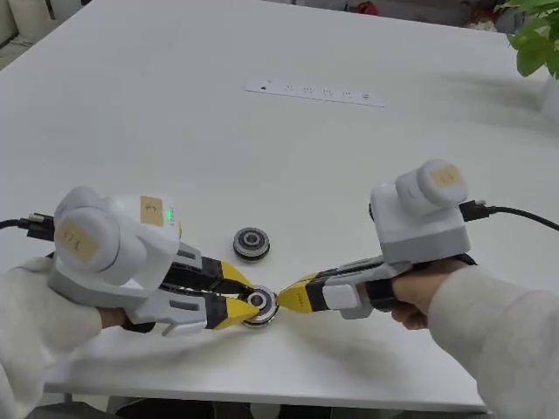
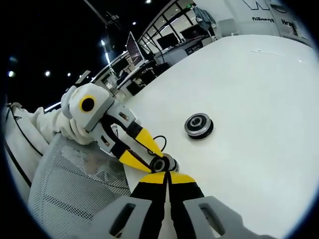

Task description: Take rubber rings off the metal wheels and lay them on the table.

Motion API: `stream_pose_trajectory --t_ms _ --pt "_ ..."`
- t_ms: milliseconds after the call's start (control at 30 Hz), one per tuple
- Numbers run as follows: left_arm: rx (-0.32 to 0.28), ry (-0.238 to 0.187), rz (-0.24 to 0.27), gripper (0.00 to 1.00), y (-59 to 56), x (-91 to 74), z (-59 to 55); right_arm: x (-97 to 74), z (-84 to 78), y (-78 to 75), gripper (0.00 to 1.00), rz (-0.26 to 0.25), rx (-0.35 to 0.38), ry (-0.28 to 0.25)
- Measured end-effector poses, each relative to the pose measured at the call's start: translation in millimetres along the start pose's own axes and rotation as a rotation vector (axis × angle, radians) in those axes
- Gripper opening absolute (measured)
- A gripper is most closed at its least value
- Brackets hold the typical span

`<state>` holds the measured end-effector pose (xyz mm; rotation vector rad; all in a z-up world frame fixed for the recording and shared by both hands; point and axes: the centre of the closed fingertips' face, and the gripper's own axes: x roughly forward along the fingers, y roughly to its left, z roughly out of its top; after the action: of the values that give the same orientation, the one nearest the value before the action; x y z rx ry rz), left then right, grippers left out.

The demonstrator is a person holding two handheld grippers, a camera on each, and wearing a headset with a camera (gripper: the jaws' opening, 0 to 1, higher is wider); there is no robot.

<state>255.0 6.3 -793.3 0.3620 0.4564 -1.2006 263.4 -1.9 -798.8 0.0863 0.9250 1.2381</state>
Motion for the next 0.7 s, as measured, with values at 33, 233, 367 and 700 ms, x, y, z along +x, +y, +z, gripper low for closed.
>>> stream_pose_trajectory --t_ms 33,233,367,700 --pt "0.002 0.002 0.000 0.13 -0.2 0.0 0.0 0.2 -0.1 0.1 0.00 0.000 -0.001 0.001" --pt "0.009 0.006 0.000 0.13 -0.8 0.5 0.3 0.9 -0.2 2.3 0.00 0.003 0.002 0.004" --pt "0.011 0.005 -0.001 0.12 -1.1 0.4 0.6 1.2 -0.1 3.2 0.00 0.006 0.001 0.004" --pt "0.012 0.006 0.000 0.12 -0.9 0.3 0.7 2.0 0.8 9.7 0.00 0.010 0.003 0.001"
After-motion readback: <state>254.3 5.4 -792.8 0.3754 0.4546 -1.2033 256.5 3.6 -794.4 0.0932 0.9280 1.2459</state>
